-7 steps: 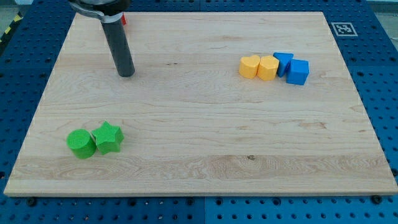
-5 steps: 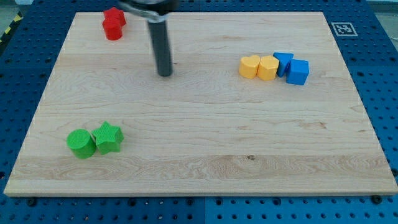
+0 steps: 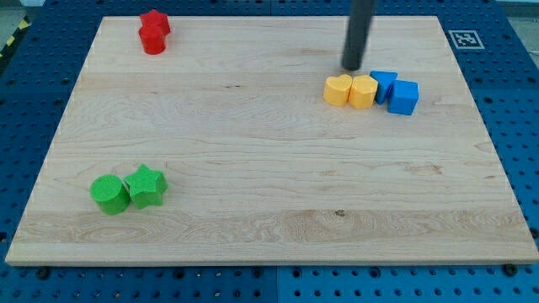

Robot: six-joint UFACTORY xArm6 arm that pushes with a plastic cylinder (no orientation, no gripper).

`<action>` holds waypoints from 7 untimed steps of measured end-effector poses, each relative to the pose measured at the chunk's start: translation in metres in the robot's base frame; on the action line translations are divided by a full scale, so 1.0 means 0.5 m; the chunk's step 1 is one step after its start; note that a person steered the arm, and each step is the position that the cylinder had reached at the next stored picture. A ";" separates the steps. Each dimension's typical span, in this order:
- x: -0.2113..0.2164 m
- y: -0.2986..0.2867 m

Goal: Slide the yellow hexagon to the bottom center of the board

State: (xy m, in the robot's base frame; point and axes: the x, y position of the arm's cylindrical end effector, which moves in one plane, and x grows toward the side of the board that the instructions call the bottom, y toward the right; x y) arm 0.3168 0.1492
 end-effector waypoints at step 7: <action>0.202 -0.034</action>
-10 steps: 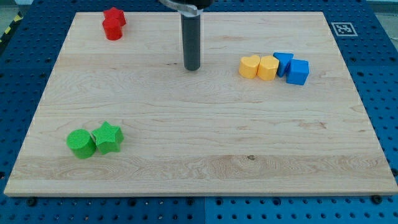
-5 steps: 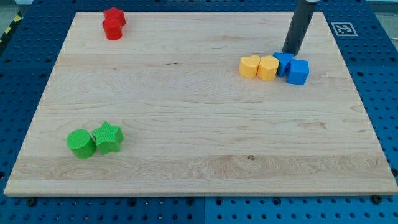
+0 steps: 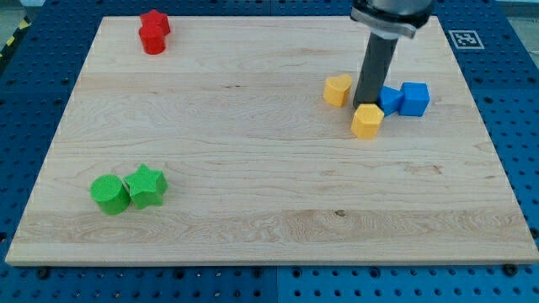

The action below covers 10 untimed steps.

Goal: Slide the yellow hexagon to the bottom center of the board

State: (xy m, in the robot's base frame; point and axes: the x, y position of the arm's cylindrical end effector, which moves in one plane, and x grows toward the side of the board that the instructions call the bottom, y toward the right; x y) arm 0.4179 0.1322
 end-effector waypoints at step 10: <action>0.300 -0.003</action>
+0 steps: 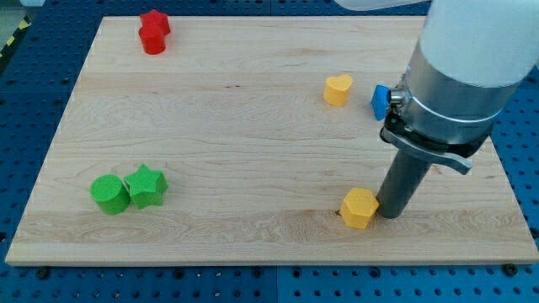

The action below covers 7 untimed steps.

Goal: Slide the yellow hexagon to the bottom center of the board

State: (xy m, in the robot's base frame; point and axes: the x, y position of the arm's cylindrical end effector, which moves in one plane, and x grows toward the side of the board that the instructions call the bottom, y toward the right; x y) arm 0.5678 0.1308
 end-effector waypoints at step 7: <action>-0.128 -0.132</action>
